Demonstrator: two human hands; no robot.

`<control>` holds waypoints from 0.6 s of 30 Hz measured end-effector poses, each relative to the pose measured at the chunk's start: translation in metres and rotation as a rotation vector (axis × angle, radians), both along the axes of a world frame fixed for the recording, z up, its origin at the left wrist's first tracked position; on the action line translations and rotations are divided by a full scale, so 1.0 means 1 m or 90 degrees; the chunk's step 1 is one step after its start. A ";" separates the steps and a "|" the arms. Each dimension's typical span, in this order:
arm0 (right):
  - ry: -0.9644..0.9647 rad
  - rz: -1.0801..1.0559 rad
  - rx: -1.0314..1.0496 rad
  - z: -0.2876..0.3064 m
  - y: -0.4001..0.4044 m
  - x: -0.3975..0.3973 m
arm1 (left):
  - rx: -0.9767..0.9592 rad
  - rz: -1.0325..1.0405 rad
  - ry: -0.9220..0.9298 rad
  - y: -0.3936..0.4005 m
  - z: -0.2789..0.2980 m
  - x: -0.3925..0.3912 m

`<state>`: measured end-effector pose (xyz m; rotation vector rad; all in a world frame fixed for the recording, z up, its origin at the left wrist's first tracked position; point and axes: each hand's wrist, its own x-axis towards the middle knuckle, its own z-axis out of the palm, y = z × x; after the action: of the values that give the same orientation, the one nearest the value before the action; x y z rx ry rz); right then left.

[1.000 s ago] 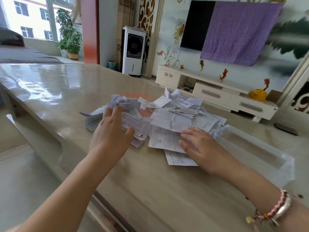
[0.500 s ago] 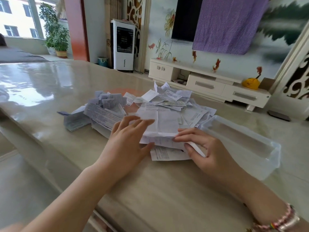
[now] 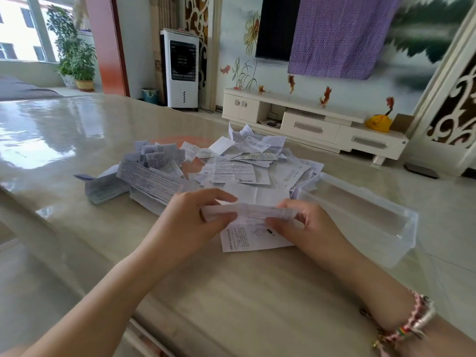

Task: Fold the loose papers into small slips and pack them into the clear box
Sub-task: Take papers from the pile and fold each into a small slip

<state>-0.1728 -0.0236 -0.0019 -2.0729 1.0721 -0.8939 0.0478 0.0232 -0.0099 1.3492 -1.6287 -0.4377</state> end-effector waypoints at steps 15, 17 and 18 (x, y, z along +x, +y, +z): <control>-0.037 -0.084 0.060 -0.003 0.003 0.001 | 0.129 0.088 -0.114 0.002 -0.007 -0.009; 0.100 -0.141 -0.038 -0.007 -0.001 -0.001 | 0.119 0.109 -0.164 0.004 -0.010 -0.012; 0.167 -0.166 -0.068 -0.008 -0.001 -0.001 | 0.115 0.108 -0.195 0.006 -0.009 -0.015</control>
<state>-0.1738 -0.0250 -0.0099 -2.2171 1.4897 -0.8306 0.0333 0.0287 -0.0194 1.7438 -1.7322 -0.2915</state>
